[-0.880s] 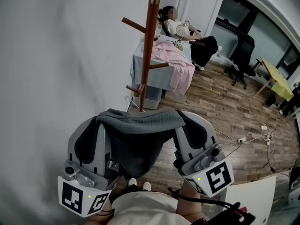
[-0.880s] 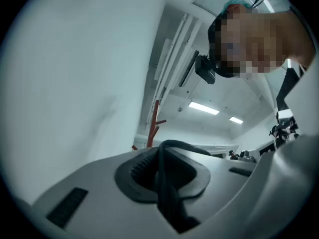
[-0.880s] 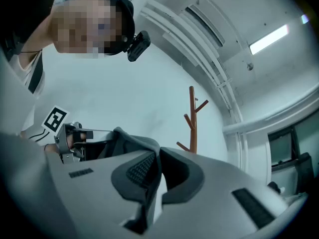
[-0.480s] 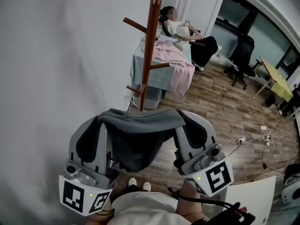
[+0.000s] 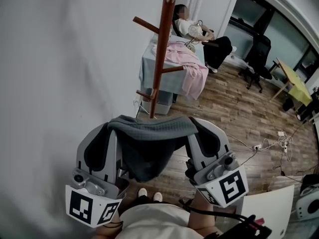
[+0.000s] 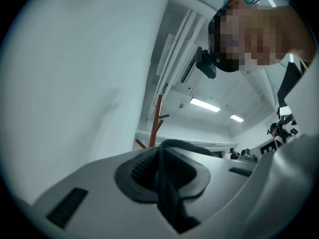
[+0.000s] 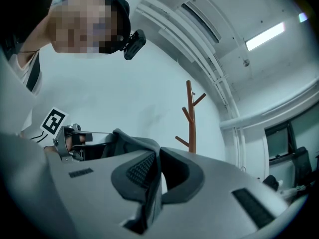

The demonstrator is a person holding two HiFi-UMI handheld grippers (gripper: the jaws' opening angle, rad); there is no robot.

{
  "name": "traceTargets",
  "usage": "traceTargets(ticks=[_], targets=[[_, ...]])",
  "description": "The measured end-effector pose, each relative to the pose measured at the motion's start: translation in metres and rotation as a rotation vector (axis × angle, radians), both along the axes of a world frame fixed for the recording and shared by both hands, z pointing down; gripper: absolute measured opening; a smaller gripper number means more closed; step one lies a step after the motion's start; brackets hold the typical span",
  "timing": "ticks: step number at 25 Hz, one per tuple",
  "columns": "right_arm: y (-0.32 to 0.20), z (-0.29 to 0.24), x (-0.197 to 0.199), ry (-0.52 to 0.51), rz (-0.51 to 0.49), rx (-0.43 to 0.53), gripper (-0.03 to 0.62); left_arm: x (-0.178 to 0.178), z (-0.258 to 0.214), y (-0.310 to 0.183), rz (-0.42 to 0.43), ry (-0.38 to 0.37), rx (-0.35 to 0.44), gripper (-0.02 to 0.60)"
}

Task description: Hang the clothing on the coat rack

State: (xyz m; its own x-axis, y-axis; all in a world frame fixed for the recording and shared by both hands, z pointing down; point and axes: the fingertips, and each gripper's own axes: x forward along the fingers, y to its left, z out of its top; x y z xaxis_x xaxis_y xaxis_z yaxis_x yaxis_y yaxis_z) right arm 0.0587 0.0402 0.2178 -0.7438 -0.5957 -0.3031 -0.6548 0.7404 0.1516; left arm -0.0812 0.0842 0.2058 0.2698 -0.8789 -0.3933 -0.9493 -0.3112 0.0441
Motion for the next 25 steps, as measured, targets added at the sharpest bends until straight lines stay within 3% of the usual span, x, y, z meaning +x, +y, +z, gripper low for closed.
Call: traceTargets(ticks=[7, 16, 25], targets=[[-0.012, 0.013, -0.008, -0.005, 0.020, -0.046, 0.025, -0.008, 0.014, -0.011, 0.032, -0.013, -0.045, 0.043], [-0.031, 0.038, -0.018, -0.009, 0.043, -0.130, 0.025, -0.023, 0.040, -0.041, 0.065, 0.029, -0.102, 0.043], [-0.082, 0.043, -0.023, -0.035, -0.048, -0.154, 0.025, -0.027, 0.047, -0.089, -0.019, 0.001, -0.073, 0.043]])
